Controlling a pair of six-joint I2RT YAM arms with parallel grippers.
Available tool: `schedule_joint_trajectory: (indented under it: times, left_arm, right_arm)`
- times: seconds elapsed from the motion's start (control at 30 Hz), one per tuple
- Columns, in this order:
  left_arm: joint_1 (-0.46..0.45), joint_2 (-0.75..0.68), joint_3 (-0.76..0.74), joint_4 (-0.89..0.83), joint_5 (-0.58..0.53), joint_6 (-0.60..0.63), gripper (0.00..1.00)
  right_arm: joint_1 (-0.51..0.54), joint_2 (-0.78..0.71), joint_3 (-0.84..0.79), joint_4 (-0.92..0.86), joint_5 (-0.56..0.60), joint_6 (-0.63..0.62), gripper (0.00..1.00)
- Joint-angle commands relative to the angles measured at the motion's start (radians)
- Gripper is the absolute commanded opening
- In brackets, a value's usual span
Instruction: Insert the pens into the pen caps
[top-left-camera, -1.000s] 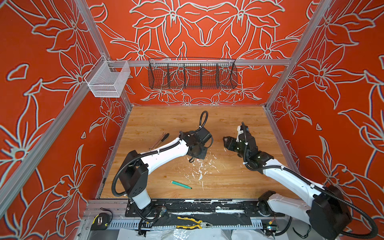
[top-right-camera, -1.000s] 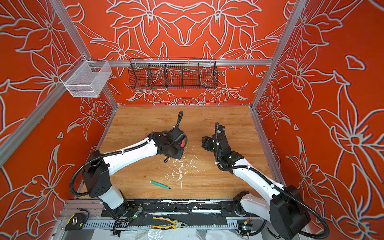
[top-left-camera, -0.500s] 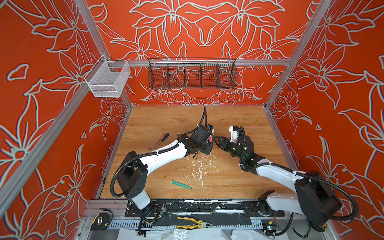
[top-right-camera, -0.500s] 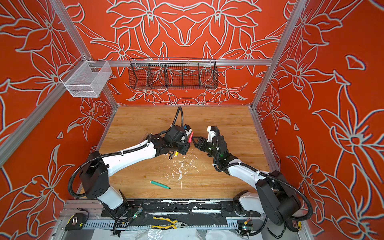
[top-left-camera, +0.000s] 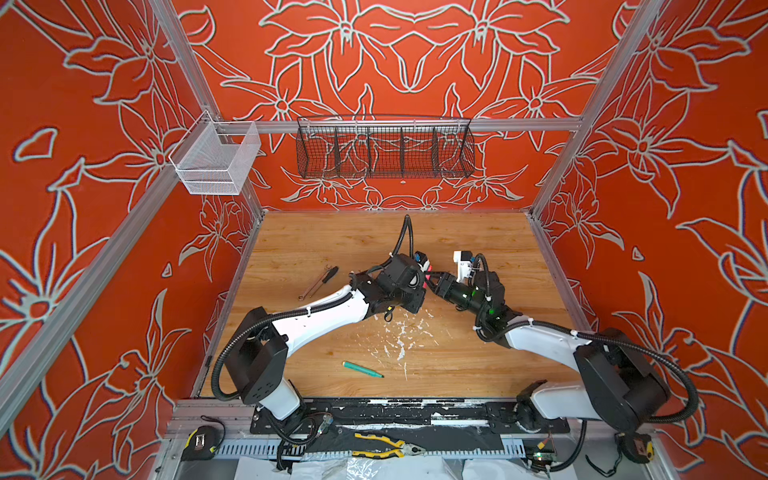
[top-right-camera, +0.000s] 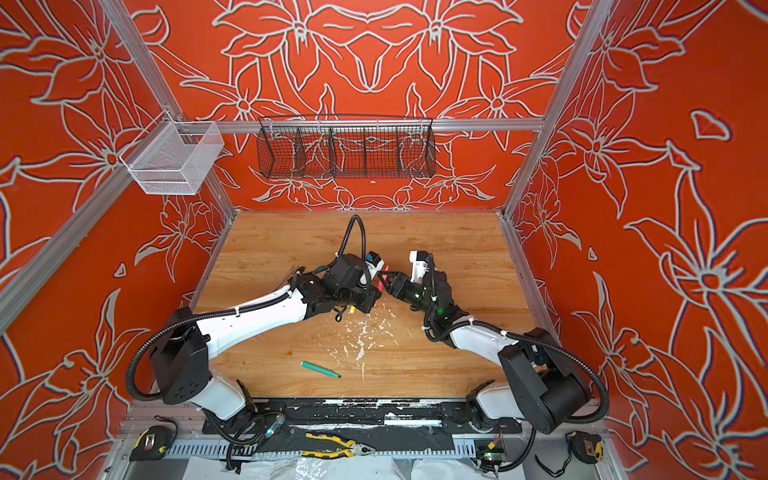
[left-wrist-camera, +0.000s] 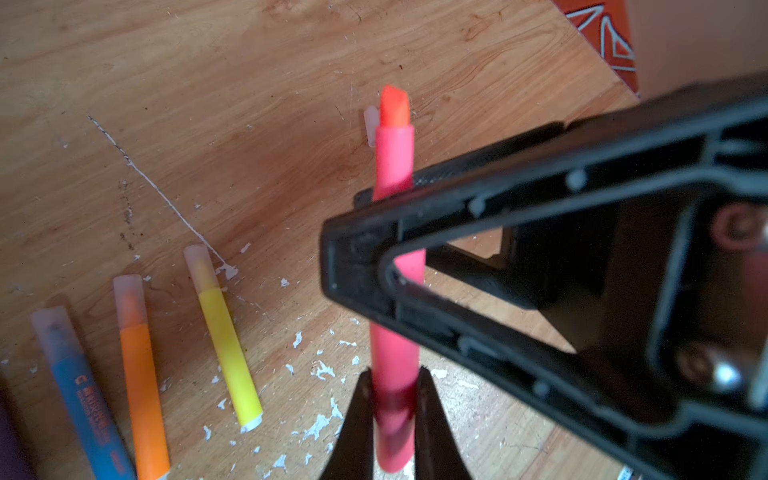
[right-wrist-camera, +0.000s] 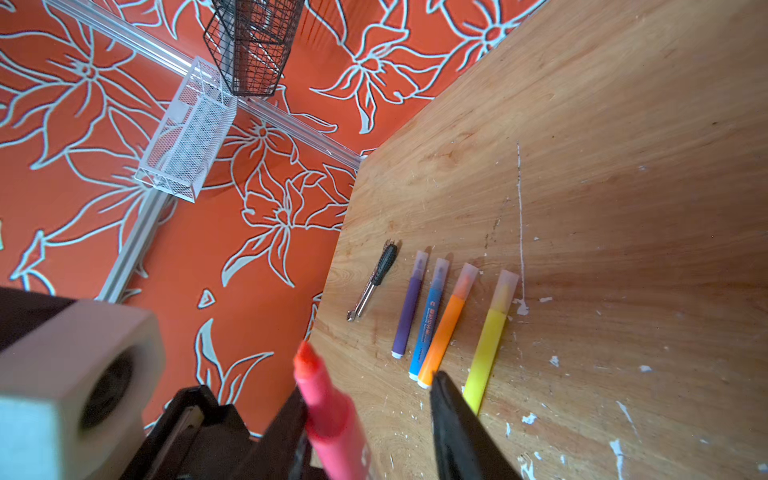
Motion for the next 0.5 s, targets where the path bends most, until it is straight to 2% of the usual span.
schedule_joint_trajectory:
  times: [0.0,0.27,0.33,0.47]
  left_arm:
    - [-0.003,0.022,0.029,0.008,-0.011,0.011,0.06]
    - [-0.003,0.047,0.042,0.008,0.019,0.01,0.07]
    - [-0.003,0.045,0.034,0.016,0.021,0.011,0.12]
    - [-0.003,0.046,0.022,0.034,0.038,0.012,0.28]
  right_arm:
    - [-0.001,-0.003,0.002,0.016,-0.029,0.03,0.36]
    - [-0.001,0.019,0.013,0.008,-0.04,0.05,0.22]
    - [-0.001,0.021,0.011,0.013,-0.042,0.058,0.17]
    - [0.0,0.02,0.002,0.042,-0.05,0.081,0.1]
